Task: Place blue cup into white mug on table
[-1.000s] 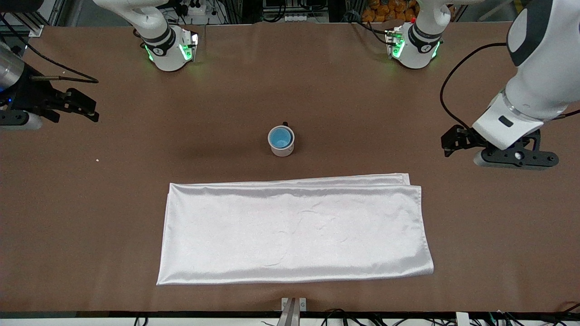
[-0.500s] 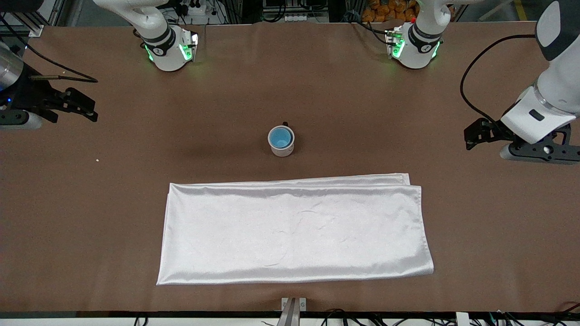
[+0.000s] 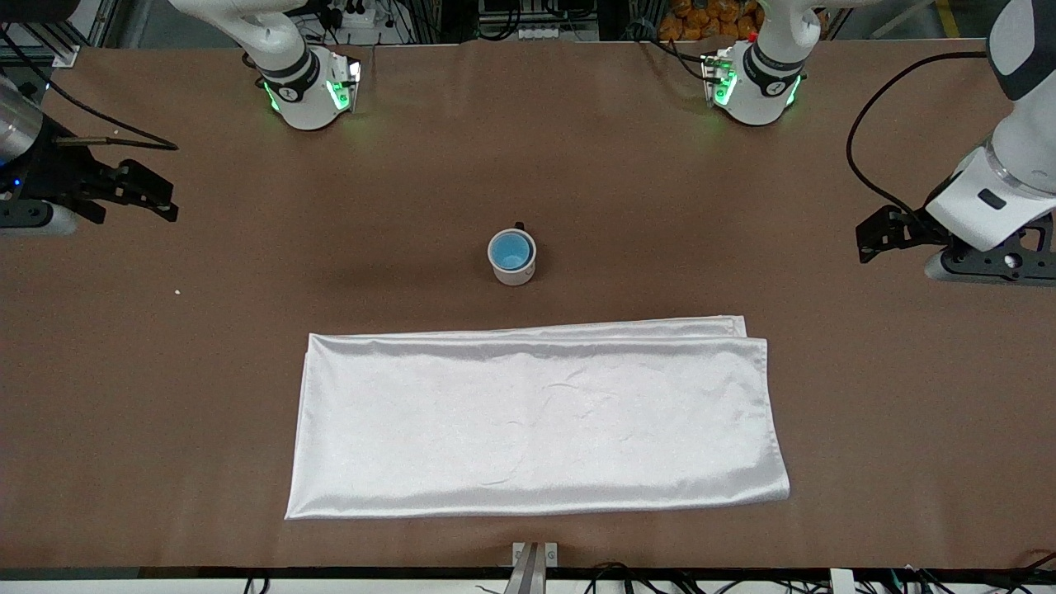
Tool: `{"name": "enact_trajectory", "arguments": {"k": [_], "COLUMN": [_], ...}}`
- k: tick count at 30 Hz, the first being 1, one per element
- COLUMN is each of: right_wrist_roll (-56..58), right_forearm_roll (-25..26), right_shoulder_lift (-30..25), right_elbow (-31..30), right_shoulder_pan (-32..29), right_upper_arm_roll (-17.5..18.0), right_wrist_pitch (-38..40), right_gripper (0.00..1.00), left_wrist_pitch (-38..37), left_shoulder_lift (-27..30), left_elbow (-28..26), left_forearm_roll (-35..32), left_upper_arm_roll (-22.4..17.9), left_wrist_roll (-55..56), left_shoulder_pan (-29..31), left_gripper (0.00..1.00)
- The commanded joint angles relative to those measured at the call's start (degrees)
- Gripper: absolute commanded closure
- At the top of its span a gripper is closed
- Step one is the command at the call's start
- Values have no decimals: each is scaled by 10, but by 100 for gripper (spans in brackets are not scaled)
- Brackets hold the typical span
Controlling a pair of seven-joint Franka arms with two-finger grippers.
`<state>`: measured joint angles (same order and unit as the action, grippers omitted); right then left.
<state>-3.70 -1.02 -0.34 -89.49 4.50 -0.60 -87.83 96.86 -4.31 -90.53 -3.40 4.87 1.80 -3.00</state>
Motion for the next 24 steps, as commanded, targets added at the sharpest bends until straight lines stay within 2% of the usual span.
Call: {"name": "enact_trajectory", "arguments": {"k": [1, 12, 24], "right_wrist_roll": [4, 4, 4], "right_forearm_roll": [7, 4, 4], "right_shoulder_lift": [3, 4, 4], "right_elbow": [5, 5, 5], "right_shoulder_pan": [2, 3, 3], "right_upper_arm_roll": [0, 0, 0], "right_wrist_pitch": [5, 6, 6], "right_gripper": [0, 0, 0], "left_wrist_pitch": [12, 25, 20], "left_shoulder_lift": [37, 60, 82], "left_elbow": [-43, -66, -84], "left_forearm_roll": [58, 71, 65], "left_upper_arm_roll": [-12, -19, -2], "left_wrist_roll": [-10, -1, 36], "left_shoulder_pan": [0, -3, -2], "left_gripper": [0, 0, 0]}}
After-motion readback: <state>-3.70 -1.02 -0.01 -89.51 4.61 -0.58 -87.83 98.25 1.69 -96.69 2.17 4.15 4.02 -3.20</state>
